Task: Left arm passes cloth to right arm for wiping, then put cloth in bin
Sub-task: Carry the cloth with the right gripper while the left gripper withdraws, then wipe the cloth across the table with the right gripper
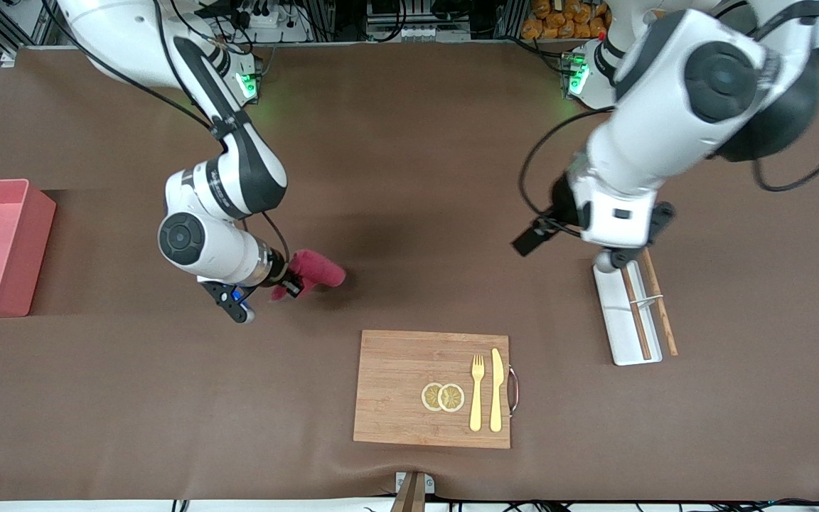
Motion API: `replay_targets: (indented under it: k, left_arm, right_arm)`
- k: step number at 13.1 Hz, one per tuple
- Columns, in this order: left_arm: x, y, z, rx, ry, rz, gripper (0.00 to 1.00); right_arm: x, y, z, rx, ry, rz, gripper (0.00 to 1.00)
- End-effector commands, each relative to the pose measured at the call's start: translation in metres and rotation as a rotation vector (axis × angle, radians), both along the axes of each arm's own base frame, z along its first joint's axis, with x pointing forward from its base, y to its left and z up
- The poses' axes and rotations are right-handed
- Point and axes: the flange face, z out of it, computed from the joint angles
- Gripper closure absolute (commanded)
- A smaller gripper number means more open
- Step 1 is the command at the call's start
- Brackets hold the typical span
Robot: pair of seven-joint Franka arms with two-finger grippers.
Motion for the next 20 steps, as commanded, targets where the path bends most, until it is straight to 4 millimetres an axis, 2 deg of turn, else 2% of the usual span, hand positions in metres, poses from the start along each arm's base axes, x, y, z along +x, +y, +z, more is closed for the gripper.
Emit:
replay_targets:
  k: [1,2,4,5,6,7,10,11,13,15,16,17,18,20]
  left_arm:
    - [-0.001,0.049,0.005,0.094,0.015,-0.086,0.0]
    - [0.002,0.068,0.01,0.115,0.001,-0.148,0.0]
    - [0.007,0.112,0.018,0.114,-0.005,-0.265,0.0]
    - [0.013,0.14,0.019,0.1,-0.008,-0.292,0.0]
    - [0.015,0.158,0.023,0.099,-0.022,-0.341,0.0]
    - [0.011,0.164,0.032,0.106,-0.042,-0.394,0.0]
    - [-0.007,0.195,0.042,0.141,-0.048,-0.472,0.0]
    - [-0.016,0.204,0.043,0.146,-0.047,-0.509,0.0]
    - [-0.026,0.215,0.052,0.158,-0.058,-0.528,0.0]
    - [-0.028,0.222,0.058,0.159,-0.071,-0.573,0.0]
    - [-0.032,0.222,0.067,0.162,-0.089,-0.594,0.0]
    - [-0.04,0.22,0.079,0.168,-0.105,-0.592,0.0]
    - [-0.04,0.222,0.077,0.164,-0.092,-0.597,0.0]
    - [-0.037,0.224,0.074,0.162,-0.088,-0.598,0.0]
  right_arm:
    - [0.0,-0.059,-0.033,-0.042,-0.054,0.093,1.0]
    - [0.001,-0.088,-0.041,-0.038,-0.061,0.141,1.0]
    - [0.01,-0.146,-0.044,-0.034,-0.07,0.229,1.0]
    - [0.014,-0.176,-0.044,-0.049,-0.083,0.301,1.0]
    - [0.02,-0.213,-0.041,-0.077,-0.112,0.37,1.0]
    - [0.023,-0.249,-0.04,-0.104,-0.134,0.443,1.0]
    - [0.027,-0.322,-0.035,-0.166,-0.158,0.637,1.0]
    - [0.029,-0.342,-0.03,-0.199,-0.155,0.717,1.0]
    - [0.036,-0.386,-0.008,-0.285,-0.148,0.884,1.0]
    - [0.045,-0.402,0.013,-0.358,-0.128,1.099,1.0]
    - [0.047,-0.402,0.015,-0.384,-0.116,1.143,1.0]
    - [0.046,-0.399,0.01,-0.382,-0.115,1.13,1.0]
    - [0.048,-0.388,-0.003,-0.372,-0.12,1.075,1.0]
    - [0.053,-0.347,-0.037,-0.351,-0.147,0.969,1.0]
